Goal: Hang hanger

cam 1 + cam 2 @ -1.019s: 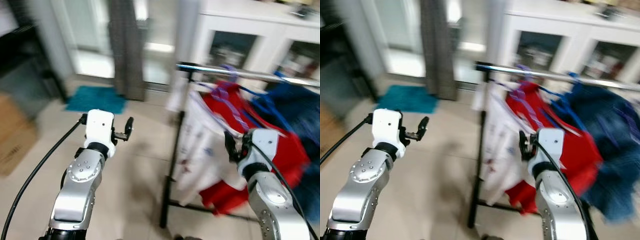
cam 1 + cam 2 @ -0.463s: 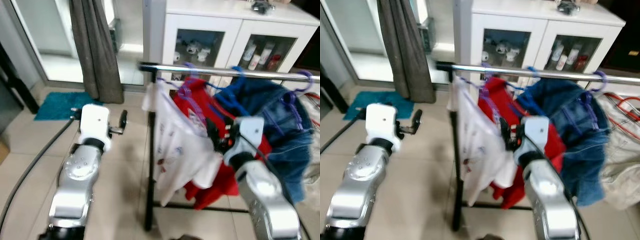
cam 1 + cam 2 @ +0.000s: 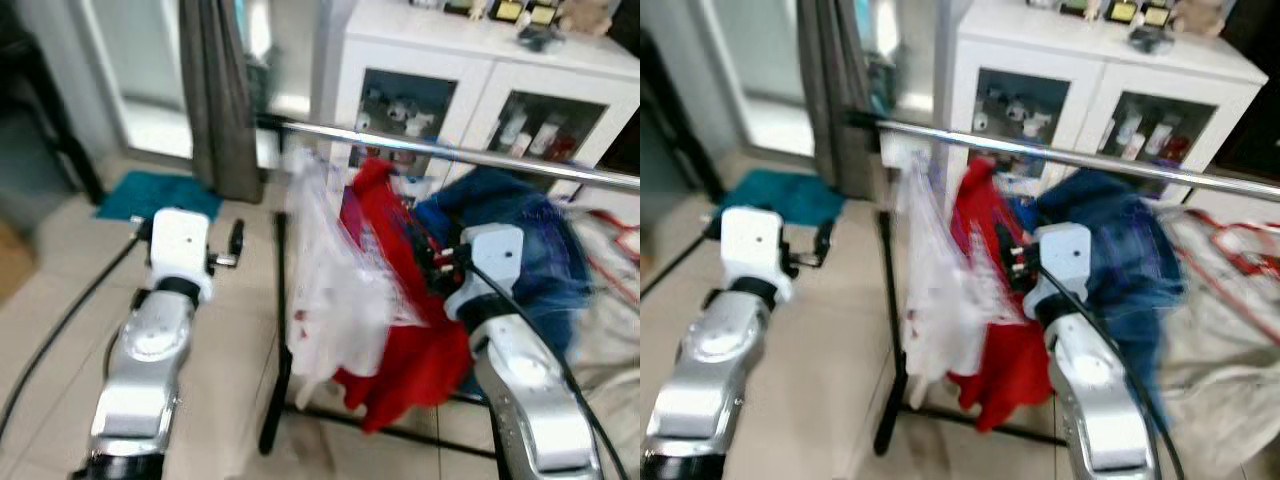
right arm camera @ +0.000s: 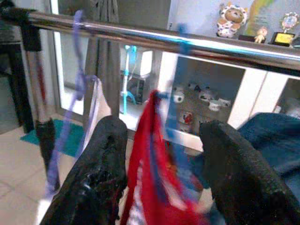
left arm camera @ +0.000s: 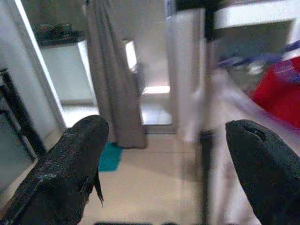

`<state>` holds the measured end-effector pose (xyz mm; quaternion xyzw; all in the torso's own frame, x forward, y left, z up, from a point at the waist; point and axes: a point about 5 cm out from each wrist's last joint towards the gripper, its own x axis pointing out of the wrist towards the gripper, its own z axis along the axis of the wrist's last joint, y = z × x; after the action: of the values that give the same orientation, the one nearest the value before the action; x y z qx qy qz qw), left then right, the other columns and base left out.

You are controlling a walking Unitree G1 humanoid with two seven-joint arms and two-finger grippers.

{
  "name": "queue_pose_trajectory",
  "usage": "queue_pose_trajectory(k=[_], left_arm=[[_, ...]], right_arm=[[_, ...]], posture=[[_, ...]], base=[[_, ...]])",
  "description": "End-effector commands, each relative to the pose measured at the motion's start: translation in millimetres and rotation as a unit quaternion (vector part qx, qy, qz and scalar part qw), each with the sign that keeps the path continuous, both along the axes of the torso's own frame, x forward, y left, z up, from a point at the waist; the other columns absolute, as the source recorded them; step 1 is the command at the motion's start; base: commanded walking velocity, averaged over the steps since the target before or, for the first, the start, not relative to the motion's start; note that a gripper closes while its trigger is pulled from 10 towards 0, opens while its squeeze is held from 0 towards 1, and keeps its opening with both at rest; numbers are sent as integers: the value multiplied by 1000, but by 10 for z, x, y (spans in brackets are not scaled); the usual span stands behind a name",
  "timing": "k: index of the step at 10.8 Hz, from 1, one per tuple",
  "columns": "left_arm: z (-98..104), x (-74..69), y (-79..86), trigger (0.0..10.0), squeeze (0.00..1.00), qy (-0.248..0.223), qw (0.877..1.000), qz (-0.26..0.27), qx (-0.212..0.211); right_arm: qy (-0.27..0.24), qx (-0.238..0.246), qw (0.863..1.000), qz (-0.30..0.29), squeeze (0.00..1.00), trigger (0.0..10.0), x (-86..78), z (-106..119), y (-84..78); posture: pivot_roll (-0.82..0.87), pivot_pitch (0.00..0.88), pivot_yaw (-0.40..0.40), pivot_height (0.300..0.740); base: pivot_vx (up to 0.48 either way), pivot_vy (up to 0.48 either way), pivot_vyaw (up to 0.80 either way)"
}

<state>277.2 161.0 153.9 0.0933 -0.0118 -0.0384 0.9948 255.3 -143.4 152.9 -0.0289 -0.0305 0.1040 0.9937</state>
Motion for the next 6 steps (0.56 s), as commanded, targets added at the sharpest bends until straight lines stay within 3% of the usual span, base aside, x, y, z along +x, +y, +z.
queue_pose_trajectory(k=[1,2,3,4,6], left_arm=[[43,15,-3,10000,1000,-9,1000,0,6],[43,20,1,10000,1000,-10,1000,5,7],[48,24,15,10000,1000,-11,1000,12,-5],[47,33,27,10000,1000,-6,1000,16,-19],[61,44,14,10000,1000,-11,1000,10,-15]], right_arm=[[-12,4,1000,15,0,10000,-12,33,35],[-13,3,1000,7,0,10000,3,36,49],[-10,23,1000,-15,0,10000,39,31,21],[12,40,999,4,0,10000,56,16,41],[-11,44,999,-23,0,10000,71,41,-2]], posture=[[-98,11,-31,740],[-97,10,-35,740],[-95,7,-38,740],[-92,6,-40,740],[-89,1,-37,740]], base=[[0,-480,0],[0,-480,0],[0,0,0],[0,0,0],[0,0,0]])
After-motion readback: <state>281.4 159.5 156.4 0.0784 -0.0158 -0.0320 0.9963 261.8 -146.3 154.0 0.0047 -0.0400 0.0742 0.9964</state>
